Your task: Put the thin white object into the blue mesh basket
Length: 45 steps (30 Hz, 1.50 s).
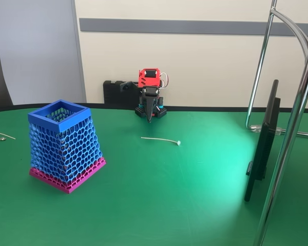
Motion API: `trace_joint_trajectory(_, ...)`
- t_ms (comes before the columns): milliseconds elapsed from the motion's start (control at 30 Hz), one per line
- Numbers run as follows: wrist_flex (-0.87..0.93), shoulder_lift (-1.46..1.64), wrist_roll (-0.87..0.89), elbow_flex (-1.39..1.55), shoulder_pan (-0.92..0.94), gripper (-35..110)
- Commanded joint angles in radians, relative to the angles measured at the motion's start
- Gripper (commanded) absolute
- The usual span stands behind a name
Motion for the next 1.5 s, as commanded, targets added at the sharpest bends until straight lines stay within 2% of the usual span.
trace_joint_trajectory(0, -0.026, -0.055, 0.023, -0.054, -0.009, 1)
trace_joint_trajectory(333, -0.023, -0.339, 0.141, -0.239, -0.074, 1)
trace_joint_trajectory(767, 0.029, -0.841, 0.453, -0.546, -0.209, 1)
trace_joint_trajectory(933, 0.038, -1.075, 0.548, -0.673, -0.21, 10)
trace_joint_trajectory(1467, 0.021, -1.42, 0.759, -0.831, -0.333, 17)
